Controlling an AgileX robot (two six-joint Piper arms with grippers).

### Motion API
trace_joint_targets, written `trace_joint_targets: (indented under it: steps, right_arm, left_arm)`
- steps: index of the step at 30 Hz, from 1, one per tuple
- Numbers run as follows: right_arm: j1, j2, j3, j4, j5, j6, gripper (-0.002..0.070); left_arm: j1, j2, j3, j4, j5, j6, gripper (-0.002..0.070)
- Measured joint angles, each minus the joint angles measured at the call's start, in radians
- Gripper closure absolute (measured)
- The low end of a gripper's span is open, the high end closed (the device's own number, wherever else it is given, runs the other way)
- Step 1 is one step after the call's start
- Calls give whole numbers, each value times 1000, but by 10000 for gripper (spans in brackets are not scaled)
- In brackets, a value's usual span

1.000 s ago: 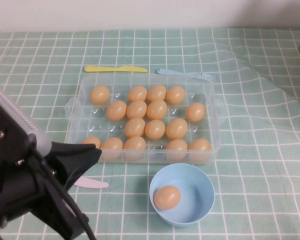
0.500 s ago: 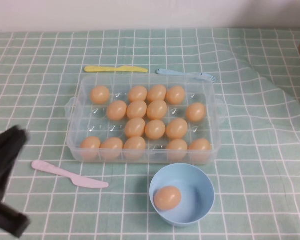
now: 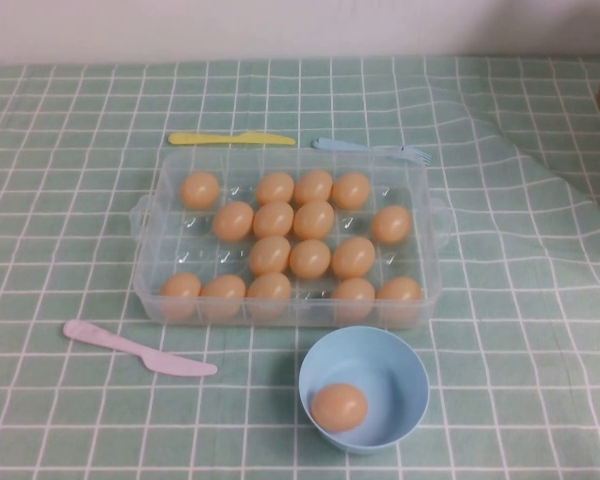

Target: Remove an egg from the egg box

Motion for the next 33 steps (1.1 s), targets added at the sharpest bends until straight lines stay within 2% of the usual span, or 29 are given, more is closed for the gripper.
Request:
trace_joint_targets:
  steps: [13, 33]
  right_arm:
    - [0, 0, 0, 0, 0, 0, 694]
    - [0, 0, 0, 0, 0, 0, 694]
  left_arm:
    - [0, -27, 4, -2, 522, 6, 676]
    - [0, -27, 4, -2, 543, 6, 677]
